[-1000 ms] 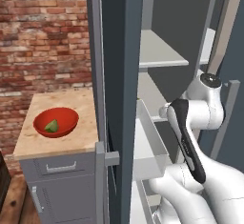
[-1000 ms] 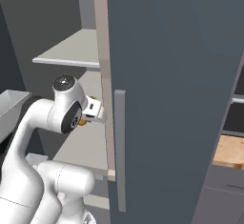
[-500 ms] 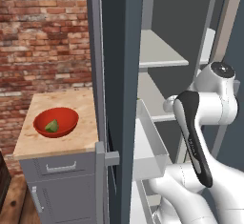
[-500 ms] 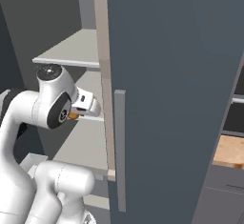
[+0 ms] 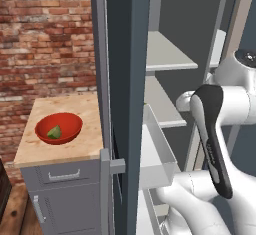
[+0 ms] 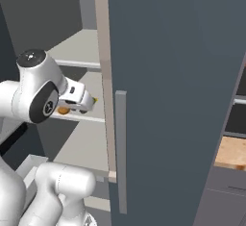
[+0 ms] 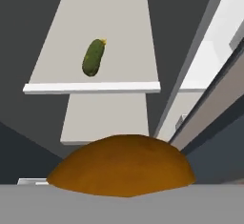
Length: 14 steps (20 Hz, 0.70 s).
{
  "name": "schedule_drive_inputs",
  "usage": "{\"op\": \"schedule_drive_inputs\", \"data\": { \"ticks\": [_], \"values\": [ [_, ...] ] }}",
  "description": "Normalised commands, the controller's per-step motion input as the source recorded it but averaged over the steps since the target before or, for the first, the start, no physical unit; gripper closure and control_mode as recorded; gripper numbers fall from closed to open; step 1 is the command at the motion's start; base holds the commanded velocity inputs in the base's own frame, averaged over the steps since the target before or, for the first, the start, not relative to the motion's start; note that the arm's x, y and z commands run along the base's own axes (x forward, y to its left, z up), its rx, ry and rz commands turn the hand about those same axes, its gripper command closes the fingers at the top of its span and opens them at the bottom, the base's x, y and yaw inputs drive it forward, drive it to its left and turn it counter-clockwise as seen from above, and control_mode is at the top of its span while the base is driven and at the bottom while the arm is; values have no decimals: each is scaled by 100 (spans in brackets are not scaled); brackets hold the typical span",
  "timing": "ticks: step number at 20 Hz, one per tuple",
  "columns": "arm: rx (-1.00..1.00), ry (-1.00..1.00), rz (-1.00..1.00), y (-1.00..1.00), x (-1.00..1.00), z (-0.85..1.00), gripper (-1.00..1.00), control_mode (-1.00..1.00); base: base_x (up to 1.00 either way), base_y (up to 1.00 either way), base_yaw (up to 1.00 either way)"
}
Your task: Take the cucumber, mushroom, and lemon wedge from the freezer and place them in the bowl on the counter.
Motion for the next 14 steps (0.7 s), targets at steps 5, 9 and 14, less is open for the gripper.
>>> {"op": "schedule_drive_inputs", "data": {
  "ticks": [5, 9, 14],
  "values": [
    [-2, 0, -1, 3, -64, 29, 100, -100, 0, 0, 0],
    [-3, 0, -3, 6, -59, 22, 100, -100, 0, 0, 0],
    [-1, 0, 0, 5, -36, 19, 100, -100, 0, 0, 0]
  ]
}}
